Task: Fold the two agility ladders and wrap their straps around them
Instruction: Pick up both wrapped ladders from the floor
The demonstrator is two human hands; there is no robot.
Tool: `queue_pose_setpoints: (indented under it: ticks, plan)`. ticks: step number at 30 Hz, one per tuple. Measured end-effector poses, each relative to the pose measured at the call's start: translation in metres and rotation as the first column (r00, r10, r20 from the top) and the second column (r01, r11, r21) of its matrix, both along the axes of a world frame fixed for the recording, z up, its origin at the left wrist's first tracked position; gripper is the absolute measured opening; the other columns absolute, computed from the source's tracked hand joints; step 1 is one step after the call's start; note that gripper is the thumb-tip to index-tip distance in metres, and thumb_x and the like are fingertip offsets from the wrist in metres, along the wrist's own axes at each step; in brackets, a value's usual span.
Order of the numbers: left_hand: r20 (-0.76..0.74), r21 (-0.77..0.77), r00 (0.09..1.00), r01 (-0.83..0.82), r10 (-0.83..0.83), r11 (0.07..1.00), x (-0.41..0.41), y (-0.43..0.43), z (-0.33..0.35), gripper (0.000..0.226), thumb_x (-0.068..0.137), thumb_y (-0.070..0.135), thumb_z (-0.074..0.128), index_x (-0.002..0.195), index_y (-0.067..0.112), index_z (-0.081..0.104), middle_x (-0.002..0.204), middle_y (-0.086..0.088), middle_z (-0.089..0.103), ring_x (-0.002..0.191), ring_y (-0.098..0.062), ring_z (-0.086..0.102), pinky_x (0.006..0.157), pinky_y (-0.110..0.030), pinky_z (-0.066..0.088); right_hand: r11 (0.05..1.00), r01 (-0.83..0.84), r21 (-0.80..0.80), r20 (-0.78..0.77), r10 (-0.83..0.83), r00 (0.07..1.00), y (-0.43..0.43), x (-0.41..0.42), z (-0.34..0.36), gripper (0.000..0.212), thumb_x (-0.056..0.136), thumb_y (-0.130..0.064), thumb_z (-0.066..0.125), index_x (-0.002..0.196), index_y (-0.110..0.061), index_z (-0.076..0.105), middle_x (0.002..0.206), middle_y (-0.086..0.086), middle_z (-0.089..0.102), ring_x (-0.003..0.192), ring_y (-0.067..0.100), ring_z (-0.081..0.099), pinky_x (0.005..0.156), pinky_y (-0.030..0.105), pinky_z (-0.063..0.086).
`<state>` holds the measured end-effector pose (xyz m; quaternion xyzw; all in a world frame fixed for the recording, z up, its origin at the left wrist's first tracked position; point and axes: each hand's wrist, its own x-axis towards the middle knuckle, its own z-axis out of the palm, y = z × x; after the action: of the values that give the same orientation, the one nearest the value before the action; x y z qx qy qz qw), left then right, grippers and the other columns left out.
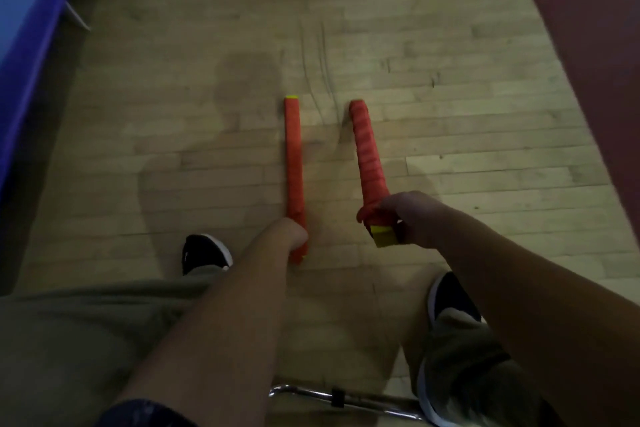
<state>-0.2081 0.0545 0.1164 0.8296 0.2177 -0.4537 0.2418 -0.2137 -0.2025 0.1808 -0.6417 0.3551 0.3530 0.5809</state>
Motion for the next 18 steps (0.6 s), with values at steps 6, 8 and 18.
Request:
queue_pose_setpoints:
  ticks: [6, 8, 18]
  plan:
    - [0.186, 0.18, 0.982, -0.065, 0.03, 0.981, -0.006, -0.003, -0.076, 0.096, 0.083, 0.045, 0.092, 0.154, 0.004, 0.043, 0.151, -0.022, 0.052, 0.135, -0.04, 0.06, 0.109, -0.045, 0.051, 1.0, -0.027, -0.004, -0.031, 0.027, 0.999, 0.01, 0.009, -0.074, 0.049, 0.089, -0.021, 0.09, 0.129, -0.005, 0.067, 0.116, 0.015, 0.08, 0.105, 0.035, 0.079, 0.093, 0.052, 0.066]
    - [0.256, 0.219, 0.966, -0.028, -0.029, 0.975, -0.002, -0.007, -0.086, 0.109, 0.082, 0.046, 0.093, 0.161, 0.005, 0.031, 0.155, -0.022, 0.044, 0.138, -0.041, 0.056, 0.111, -0.049, 0.049, 0.999, -0.043, -0.023, -0.043, 0.042, 0.998, 0.011, 0.006, -0.093, 0.051, 0.088, -0.02, 0.09, 0.131, -0.008, 0.064, 0.116, 0.012, 0.079, 0.104, 0.032, 0.078, 0.088, 0.048, 0.066]
    - [0.363, 0.343, 0.925, -0.015, -0.118, 0.939, 0.016, -0.021, -0.116, 0.054, 0.095, 0.019, 0.078, 0.138, 0.005, 0.048, 0.139, -0.017, 0.051, 0.122, -0.04, 0.065, 0.097, -0.051, 0.055, 0.999, -0.025, -0.039, 0.007, 0.025, 1.0, -0.001, 0.016, -0.13, 0.044, 0.091, -0.01, 0.087, 0.129, -0.014, 0.066, 0.112, 0.006, 0.079, 0.094, 0.023, 0.078, 0.072, 0.036, 0.062]
